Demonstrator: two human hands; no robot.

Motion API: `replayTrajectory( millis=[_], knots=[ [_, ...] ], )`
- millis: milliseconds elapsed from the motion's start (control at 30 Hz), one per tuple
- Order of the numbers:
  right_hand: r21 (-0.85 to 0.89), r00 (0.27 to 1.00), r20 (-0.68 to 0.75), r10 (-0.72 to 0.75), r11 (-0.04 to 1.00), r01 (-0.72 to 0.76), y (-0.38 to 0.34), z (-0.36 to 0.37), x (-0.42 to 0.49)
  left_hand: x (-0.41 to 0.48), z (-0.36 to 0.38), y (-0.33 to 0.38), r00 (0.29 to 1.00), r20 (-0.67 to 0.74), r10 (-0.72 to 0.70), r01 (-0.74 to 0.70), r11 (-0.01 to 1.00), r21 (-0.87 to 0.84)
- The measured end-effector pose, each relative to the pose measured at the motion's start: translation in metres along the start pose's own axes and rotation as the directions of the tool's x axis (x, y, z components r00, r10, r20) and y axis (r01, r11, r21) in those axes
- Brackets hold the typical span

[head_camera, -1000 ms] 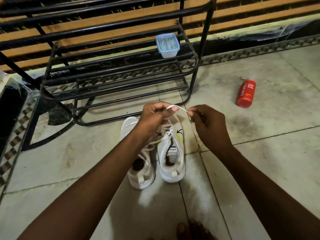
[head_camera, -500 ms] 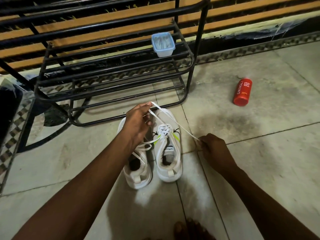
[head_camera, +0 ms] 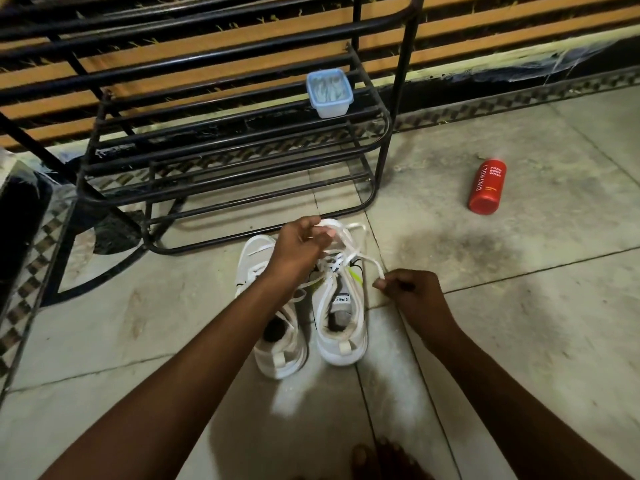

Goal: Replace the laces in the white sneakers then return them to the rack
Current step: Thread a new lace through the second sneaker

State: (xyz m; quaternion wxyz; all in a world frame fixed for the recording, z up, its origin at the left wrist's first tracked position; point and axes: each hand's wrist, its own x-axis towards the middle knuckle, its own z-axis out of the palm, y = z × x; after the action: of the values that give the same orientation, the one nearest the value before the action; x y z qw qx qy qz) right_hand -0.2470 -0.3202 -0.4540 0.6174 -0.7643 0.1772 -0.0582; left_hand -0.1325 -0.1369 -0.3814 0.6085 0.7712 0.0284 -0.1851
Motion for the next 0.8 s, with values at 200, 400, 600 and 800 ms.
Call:
replayTrajectory(
  millis=[200, 400, 600, 800],
  knots=[
    [0.361, 0.996, 0.056, 0.064, 0.929, -0.08, -0.02, 0.012, 0.002, -0.04, -0.006, -0.024, 0.987, 0.075, 0.142, -0.16, 0.901, 0.402],
    [0.311, 1.0, 0.022, 0.005, 0.95, -0.012, -0.036, 0.028, 0.008, -0.042, -0.006, -0.035, 0.989, 0.056, 0.138, -0.145, 0.81, 0.568],
    [-0.034, 0.996, -0.023, -0.081, 0.996, 0.08, -0.041, 0.049, 0.023, -0.044, -0.012, -0.034, 0.996, -0.022, 0.083, -0.061, 0.873, 0.485],
    [-0.283, 0.994, 0.019, -0.106, 0.953, 0.107, -0.034, 0.066, 0.034, -0.04, -0.016, -0.032, 0.999, -0.006, -0.048, 0.047, 0.932, 0.359]
  ],
)
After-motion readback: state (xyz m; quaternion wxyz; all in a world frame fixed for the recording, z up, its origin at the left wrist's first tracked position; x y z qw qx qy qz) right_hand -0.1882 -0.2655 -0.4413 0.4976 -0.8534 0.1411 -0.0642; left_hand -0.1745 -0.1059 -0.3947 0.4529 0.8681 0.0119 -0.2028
